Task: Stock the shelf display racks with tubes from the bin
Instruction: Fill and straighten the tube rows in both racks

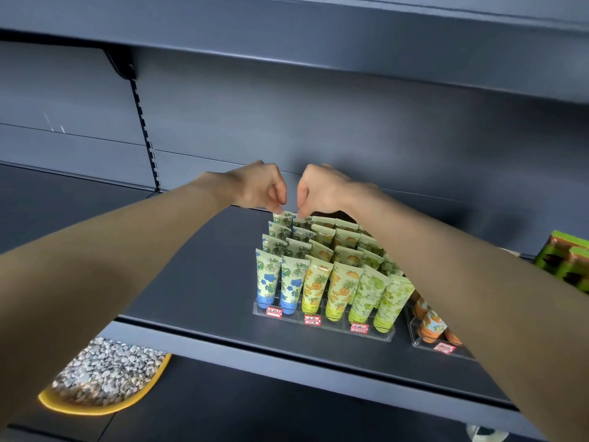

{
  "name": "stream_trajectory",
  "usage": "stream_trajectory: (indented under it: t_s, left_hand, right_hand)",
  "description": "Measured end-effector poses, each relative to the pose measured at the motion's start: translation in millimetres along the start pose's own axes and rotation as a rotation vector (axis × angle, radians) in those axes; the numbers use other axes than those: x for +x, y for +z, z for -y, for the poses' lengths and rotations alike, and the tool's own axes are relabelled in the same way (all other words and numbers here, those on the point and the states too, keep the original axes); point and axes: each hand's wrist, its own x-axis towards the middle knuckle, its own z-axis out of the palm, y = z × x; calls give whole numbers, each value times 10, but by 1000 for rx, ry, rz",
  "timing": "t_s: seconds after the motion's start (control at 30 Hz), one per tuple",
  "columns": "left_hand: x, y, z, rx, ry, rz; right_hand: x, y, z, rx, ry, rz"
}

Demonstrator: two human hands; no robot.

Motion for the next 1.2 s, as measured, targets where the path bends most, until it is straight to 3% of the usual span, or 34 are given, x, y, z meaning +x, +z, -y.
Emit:
stream_trajectory:
  t_s: [0.27,0.43,0.67,1.2]
  left_hand:
    - [-254,-152,-67,-57,44,5]
    - [-312,-1,-23,-50,40,68]
    - [-266,145,-70,-48,34,42]
    - [-221,175,-103,0,41,-17]
  right_hand:
    - [-248,-168,56,91,-35,-2]
    - [-338,-29,50,29,-44,51]
    - [-354,97,17,-101,-71,1]
    - [-293,151,63,-94,-95,-49]
